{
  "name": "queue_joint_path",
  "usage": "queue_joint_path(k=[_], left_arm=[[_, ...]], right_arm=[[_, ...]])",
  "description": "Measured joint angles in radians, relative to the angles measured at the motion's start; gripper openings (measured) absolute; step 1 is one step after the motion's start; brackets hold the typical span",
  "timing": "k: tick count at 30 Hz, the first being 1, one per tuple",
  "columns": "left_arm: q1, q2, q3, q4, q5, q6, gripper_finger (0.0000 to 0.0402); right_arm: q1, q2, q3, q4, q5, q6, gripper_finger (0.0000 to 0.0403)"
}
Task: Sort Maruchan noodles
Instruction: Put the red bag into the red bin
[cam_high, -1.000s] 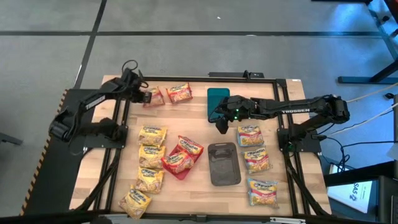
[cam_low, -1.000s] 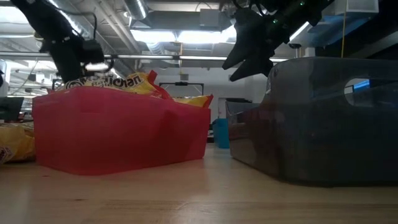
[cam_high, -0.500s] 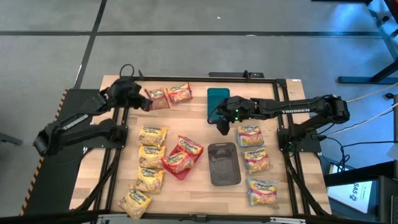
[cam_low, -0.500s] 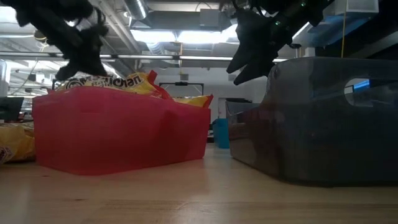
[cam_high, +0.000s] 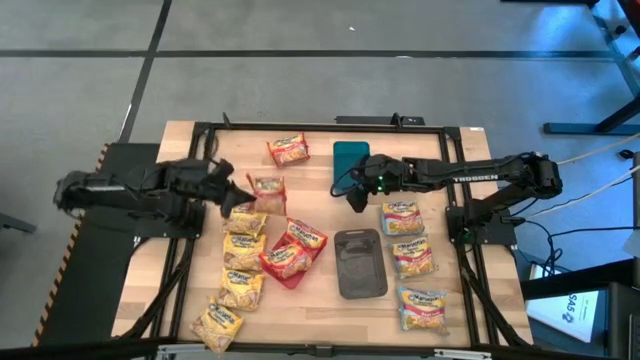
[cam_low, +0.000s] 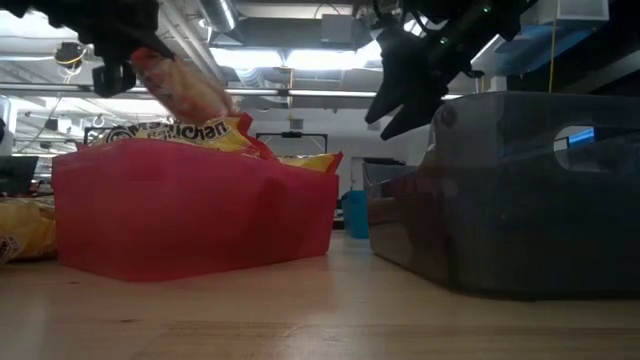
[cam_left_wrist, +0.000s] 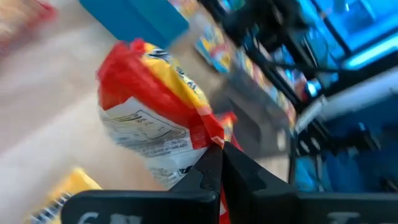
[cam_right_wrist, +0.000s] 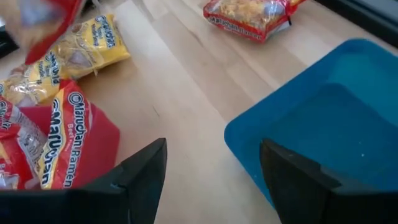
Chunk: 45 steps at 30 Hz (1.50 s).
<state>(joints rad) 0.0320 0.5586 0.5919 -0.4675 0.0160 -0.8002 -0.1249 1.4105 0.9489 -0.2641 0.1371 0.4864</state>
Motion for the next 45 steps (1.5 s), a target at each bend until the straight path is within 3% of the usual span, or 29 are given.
queue_joint_path(k=[7,12,19,23,31,37,45], left_arm=[[-0.283,0.107,0.000,0.165,-0.150,-0.036,0.0000],[-0.394,0.170,0.088,0.164,-0.286,-0.002,0.0000],[-0.506,0.324,0.152,0.139,-0.303,0.016,0.0000],[-0.544,0.402,0.152,0.151,-0.330,0.017,0.0000],[-0.577,0.422,0.153,0.164,-0.308,-0.005,0.0000],[-0.586,0.473,0.153,0.268,-0.285,-0.001,0.0000],[-0.579,0.594,0.153,0.221,-0.303,0.002,0.0000]], right_arm=[[0.000,0.000,0.000,-0.033,0.001,0.017,0.0253],[0.000,0.000,0.000,-0.034,0.002,0.018,0.0253],[0.000,0.000,0.000,-0.035,0.012,0.018,0.0253],[0.000,0.000,0.000,-0.042,0.012,0.018,0.0253],[0.000,0.000,0.000,-0.058,0.014,0.017,0.0253],[0.000,0.000,0.000,-0.055,0.047,0.017,0.0253],[0.000,0.000,0.000,-0.054,0.037,0.027,0.0253]])
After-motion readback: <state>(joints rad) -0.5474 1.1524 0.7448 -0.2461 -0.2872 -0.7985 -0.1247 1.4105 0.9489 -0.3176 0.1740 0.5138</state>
